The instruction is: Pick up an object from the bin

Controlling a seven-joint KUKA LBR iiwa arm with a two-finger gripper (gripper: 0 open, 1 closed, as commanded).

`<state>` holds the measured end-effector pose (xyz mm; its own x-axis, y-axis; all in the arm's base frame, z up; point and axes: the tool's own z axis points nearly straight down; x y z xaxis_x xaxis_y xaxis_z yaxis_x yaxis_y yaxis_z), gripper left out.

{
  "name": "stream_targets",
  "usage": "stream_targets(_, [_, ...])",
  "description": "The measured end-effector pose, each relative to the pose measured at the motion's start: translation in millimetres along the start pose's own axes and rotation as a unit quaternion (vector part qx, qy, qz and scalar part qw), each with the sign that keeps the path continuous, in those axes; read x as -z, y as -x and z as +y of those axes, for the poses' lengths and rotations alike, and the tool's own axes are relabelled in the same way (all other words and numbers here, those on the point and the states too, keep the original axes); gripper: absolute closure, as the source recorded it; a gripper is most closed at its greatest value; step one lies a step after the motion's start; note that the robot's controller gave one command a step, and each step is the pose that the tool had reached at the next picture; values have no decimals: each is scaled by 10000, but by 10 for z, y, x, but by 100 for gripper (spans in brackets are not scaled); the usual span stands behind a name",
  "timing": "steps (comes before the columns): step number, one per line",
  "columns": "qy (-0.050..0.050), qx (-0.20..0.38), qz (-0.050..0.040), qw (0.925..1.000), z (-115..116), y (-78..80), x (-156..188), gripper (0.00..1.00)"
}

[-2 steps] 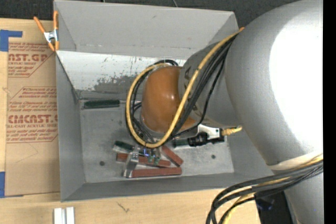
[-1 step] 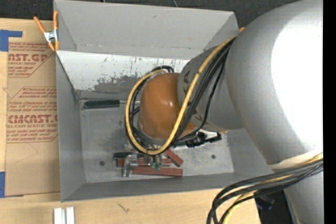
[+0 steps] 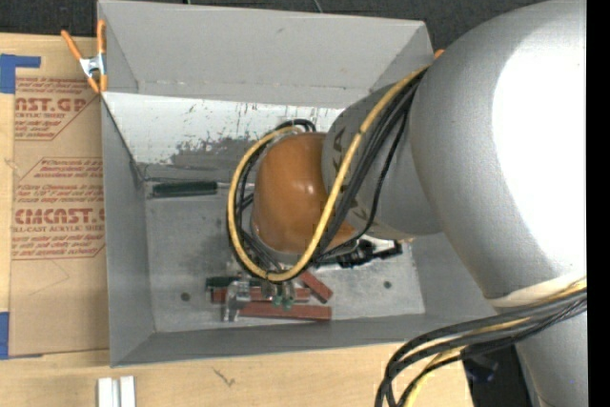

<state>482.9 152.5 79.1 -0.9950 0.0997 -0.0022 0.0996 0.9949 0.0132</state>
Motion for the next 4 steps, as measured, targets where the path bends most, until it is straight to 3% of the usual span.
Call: stream_targets(4, [-59,4,13,10000,-7,-5,288,100])
